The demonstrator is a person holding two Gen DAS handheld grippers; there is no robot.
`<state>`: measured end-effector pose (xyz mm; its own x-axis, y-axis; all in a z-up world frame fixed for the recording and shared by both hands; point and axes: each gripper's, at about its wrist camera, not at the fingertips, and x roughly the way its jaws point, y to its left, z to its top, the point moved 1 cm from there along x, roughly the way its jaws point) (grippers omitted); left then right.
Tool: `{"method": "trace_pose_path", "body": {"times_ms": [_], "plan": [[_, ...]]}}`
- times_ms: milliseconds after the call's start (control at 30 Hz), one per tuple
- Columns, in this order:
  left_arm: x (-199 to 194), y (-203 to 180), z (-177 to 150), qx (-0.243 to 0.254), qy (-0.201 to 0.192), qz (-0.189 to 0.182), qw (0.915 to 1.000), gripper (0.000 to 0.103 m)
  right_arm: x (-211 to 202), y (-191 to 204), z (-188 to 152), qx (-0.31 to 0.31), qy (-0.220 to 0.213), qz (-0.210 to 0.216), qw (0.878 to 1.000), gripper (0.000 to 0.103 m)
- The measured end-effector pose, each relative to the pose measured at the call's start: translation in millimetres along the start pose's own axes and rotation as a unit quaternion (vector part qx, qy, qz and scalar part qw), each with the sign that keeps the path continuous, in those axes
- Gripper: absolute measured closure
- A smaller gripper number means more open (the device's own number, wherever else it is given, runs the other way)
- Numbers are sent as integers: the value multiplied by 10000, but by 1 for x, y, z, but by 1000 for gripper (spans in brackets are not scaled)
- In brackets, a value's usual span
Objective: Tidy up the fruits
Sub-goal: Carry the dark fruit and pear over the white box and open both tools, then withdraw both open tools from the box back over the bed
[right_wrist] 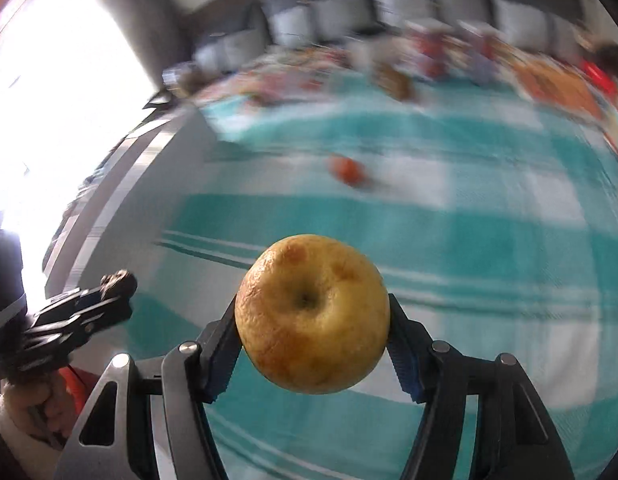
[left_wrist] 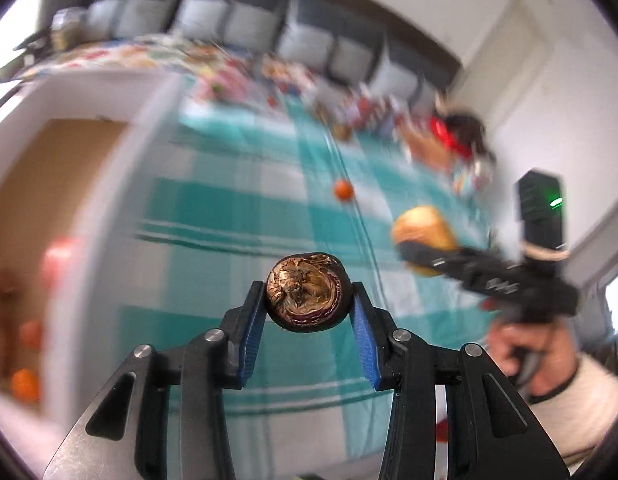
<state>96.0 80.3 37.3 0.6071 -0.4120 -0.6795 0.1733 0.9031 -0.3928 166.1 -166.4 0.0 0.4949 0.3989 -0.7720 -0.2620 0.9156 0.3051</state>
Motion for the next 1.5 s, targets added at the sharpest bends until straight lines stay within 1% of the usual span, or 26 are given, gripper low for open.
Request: {"method": "trace_pose_path", "body": {"times_ms": [33,67,133,200,233,267,333,400,500,600,633,667,700,733,800,867,933,967,1000,1100,1167,1267,1333,1400,1433,1500], "plan": [[-23,13,5,-112,-171,98,9997,61,3,17,8,-121,-12,156,9998,38],[-44,28,10,-224,-303,261,9989,61,9,49,21,-336,-23,417,9986,38],[-68,59,17,-433,-417,575,9965,61,22,101,38,-683,22,814,9943,38],[-76,92,19,-578,-399,1007,9924,61,38,147,49,-941,118,1132,9890,38],[-73,110,19,-669,-305,1220,9898,61,51,176,57,-1104,179,1277,9855,38],[-66,128,18,-786,-182,1354,9875,61,61,195,62,-1233,210,1325,9833,38],[-46,159,15,-1046,110,1551,9823,61,90,235,71,-1532,332,1291,9792,38],[-25,180,12,-1205,437,1664,9777,61,128,269,79,-1769,546,1081,9768,38],[-4,195,9,-1260,807,1829,9717,60,169,295,81,-2054,792,667,9732,38],[-2,199,6,-1188,851,1964,9696,57,192,304,73,-2167,996,383,9704,38],[-2,199,6,-1166,835,2011,9690,48,195,304,71,-2168,1036,311,9702,38],[-2,200,5,-1149,825,2096,9675,33,199,304,68,-2155,1068,235,9704,37],[-5,200,5,-1133,793,2236,9648,28,202,300,68,-2126,1089,192,9709,37],[-8,196,2,-1112,745,2326,9633,27,197,297,66,-2045,1032,209,9732,35],[-20,185,-4,-1052,583,2388,9636,27,184,287,72,-1906,733,348,9783,31],[-33,172,-6,-1031,332,2397,9648,27,160,276,78,-1749,385,465,9827,11],[-43,155,-4,-965,56,2292,9686,27,134,259,82,-1634,-33,480,9854,2],[-46,143,-4,-909,-77,2209,9710,27,116,243,81,-1584,-294,406,9861,0],[-48,129,-4,-831,-210,2095,9741,27,106,231,80,-1560,-421,331,9863,0],[-49,90,-11,-566,-411,1767,9818,23,82,171,60,-1528,-732,-237,9853,0],[-35,56,-9,-290,-416,1487,9876,19,75,120,36,-1562,-821,-887,9803,0],[-3,12,-11,211,-225,1145,9929,16,70,33,-3,-1441,-452,-1873,9706,0],[29,-14,-16,575,-29,1004,9933,16,58,-19,-24,-1093,-306,-2256,9676,0],[64,-34,-24,896,131,876,9920,16,40,-73,-44,-573,-199,-2548,9651,0],[88,-42,-28,1068,253,819,9906,16,35,-87,-49,-418,-170,-2641,9634,0],[123,-51,-33,1318,433,840,9868,16,21,-122,-61,-62,-170,-2849,9584,0]]}}
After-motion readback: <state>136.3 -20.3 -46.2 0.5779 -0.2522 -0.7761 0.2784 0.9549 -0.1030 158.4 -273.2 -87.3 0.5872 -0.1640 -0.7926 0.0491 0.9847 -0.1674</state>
